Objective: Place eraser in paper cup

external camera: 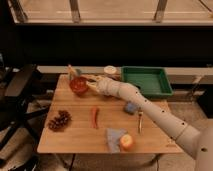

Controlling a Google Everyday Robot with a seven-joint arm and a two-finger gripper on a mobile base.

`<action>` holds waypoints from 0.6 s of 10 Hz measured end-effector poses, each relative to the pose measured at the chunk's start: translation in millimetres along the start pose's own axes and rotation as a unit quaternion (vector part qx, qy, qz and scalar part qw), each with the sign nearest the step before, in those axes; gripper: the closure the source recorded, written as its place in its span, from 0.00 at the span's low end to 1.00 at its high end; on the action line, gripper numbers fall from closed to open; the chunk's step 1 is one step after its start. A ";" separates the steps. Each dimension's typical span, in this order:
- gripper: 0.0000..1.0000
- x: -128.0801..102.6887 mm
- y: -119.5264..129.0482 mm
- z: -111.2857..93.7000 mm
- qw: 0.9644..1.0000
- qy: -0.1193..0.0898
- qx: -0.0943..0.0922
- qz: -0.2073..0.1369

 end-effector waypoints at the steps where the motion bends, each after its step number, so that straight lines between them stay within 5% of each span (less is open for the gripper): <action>1: 1.00 -0.3 -0.5 0.0 1.000 0.000 0.001 -0.001; 6: 1.00 5.5 -27.7 -17.4 0.997 -0.007 0.071 0.014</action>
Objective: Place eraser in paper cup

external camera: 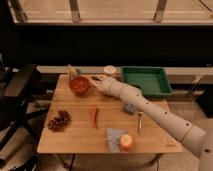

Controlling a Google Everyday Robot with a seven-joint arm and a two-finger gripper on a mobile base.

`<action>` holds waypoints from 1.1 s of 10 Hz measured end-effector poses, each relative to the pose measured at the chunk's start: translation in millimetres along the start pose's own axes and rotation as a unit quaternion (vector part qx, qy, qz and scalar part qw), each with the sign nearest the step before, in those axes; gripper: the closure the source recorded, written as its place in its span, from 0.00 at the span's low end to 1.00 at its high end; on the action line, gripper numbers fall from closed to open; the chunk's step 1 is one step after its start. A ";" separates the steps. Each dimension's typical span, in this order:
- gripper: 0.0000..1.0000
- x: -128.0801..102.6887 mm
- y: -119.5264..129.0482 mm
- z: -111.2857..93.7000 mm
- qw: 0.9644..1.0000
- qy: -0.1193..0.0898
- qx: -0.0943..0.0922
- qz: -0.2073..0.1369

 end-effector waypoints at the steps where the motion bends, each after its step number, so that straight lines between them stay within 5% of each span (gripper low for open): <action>1: 1.00 3.1 -10.3 -5.4 1.000 0.001 0.020 0.009; 7: 1.00 5.7 -60.6 -34.2 0.992 0.013 0.121 0.027; 11: 1.00 4.5 -67.6 -39.7 0.991 0.008 0.133 0.033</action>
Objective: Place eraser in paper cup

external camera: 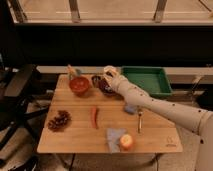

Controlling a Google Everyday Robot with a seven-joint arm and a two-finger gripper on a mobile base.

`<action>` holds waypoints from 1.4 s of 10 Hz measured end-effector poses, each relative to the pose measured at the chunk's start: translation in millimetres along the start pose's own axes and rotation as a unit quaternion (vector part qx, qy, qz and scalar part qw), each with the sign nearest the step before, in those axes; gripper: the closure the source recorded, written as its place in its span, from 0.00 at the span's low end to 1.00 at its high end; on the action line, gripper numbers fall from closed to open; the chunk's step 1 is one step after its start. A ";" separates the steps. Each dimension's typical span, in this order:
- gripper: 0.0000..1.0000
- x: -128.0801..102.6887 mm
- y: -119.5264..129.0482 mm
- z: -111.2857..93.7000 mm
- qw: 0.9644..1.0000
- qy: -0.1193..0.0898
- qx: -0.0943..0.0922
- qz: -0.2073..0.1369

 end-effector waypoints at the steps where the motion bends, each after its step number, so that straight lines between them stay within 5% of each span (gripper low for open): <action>1: 1.00 0.6 2.0 1.2 1.000 0.000 -0.002 0.001; 6: 1.00 -6.4 -9.8 0.2 1.000 0.019 0.005 0.008; 10: 1.00 -31.9 -61.5 -19.4 0.997 0.022 0.059 0.037; 14: 1.00 -28.2 -96.8 -25.0 0.991 0.022 0.103 0.084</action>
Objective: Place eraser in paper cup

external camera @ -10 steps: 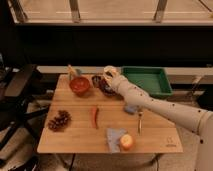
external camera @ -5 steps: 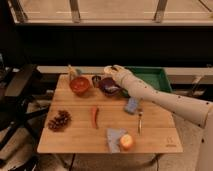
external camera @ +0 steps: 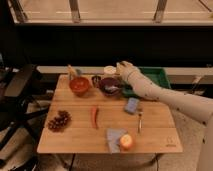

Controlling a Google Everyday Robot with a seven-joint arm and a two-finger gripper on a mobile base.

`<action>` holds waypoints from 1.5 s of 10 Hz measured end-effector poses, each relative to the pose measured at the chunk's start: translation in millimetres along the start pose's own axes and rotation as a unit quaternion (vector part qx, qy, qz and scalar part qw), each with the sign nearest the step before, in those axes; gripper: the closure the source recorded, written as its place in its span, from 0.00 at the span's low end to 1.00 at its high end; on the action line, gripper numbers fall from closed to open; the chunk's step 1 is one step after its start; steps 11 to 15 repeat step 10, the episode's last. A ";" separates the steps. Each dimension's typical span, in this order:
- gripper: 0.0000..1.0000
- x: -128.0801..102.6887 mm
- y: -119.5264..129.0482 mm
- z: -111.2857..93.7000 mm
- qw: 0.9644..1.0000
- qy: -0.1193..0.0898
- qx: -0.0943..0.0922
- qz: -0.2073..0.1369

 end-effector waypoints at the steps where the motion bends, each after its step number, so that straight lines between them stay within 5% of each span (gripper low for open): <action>1: 1.00 -2.6 -3.7 2.0 1.000 -0.002 0.004 0.007; 15: 1.00 -10.6 -14.6 7.3 1.000 -0.007 0.016 0.011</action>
